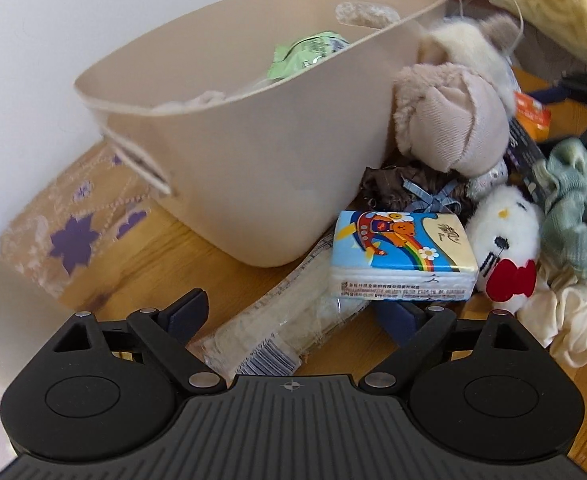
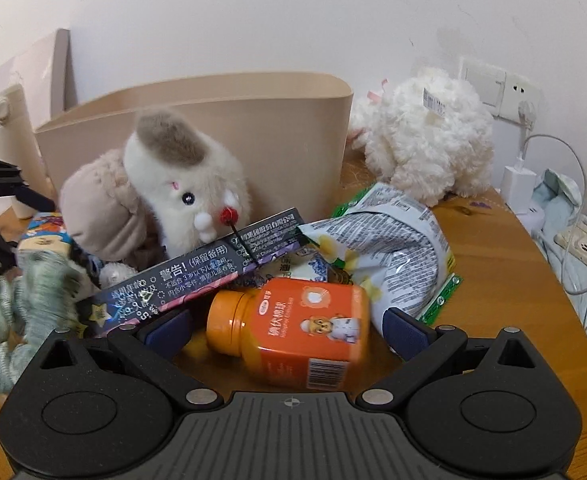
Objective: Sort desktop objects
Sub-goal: 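Grasp the clear wrapped packet with the left gripper while the right grasps the orange bottle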
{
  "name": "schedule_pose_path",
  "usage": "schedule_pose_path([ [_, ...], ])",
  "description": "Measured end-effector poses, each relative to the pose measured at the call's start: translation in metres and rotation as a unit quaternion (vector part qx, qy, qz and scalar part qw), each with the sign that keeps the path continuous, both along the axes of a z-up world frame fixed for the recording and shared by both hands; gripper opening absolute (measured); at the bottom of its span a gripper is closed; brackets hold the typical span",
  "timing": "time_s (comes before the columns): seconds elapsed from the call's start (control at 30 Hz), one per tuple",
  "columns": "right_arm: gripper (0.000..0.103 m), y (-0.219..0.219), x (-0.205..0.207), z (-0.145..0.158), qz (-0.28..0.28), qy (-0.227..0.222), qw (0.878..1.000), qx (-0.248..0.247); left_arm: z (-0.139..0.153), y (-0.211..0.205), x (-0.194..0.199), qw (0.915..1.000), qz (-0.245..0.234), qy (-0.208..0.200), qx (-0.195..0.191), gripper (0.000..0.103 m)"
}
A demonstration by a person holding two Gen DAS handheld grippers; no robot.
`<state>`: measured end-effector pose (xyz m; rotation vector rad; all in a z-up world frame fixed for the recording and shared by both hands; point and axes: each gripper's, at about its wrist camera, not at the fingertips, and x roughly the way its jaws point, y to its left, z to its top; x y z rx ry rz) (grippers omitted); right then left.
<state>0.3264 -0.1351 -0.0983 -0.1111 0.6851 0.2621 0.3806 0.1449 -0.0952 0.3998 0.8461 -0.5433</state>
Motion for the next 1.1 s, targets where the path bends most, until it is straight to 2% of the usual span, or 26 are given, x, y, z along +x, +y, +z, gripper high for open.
schedule_pose_path([
  [0.17, 0.103, 0.008, -0.003, -0.004, -0.020, -0.009, 1.000, -0.012, -0.004, 0.014, 0.008, 0.9986, 0.011, 0.036, -0.038, 0.092],
  [0.2, 0.098, 0.007, -0.004, -0.004, -0.024, -0.011, 1.000, -0.010, -0.004, 0.015, 0.008, 0.9986, 0.009, 0.035, -0.038, 0.091],
  [0.23, 0.093, 0.005, -0.004, -0.003, -0.028, -0.011, 1.000, -0.005, -0.004, 0.015, 0.008, 0.9986, 0.007, 0.036, -0.039, 0.087],
  [0.27, 0.083, 0.002, -0.003, -0.004, -0.031, -0.004, 1.000, -0.001, -0.003, 0.015, 0.007, 0.9986, 0.003, 0.035, -0.040, 0.084],
  [0.3, 0.079, 0.001, -0.002, -0.005, -0.032, 0.004, 0.999, 0.006, -0.002, 0.014, 0.005, 0.9985, -0.003, 0.035, -0.042, 0.076],
  [0.4, 0.079, -0.001, -0.005, -0.004, -0.038, 0.007, 0.999, 0.010, 0.002, 0.007, -0.005, 0.9983, -0.021, 0.032, -0.045, 0.051],
  [0.53, 0.079, 0.002, -0.014, -0.003, -0.035, 0.011, 0.999, 0.010, 0.007, 0.002, -0.030, 0.9985, -0.029, 0.025, -0.038, 0.035],
  [0.73, 0.079, 0.000, -0.027, 0.000, -0.032, 0.014, 0.999, 0.010, 0.010, -0.001, -0.054, 0.9994, -0.031, 0.004, -0.016, 0.028],
  [1.1, 0.079, -0.012, -0.055, 0.025, -0.034, -0.012, 0.999, 0.020, 0.035, 0.017, -0.090, 0.9997, -0.018, -0.014, -0.011, 0.026],
])
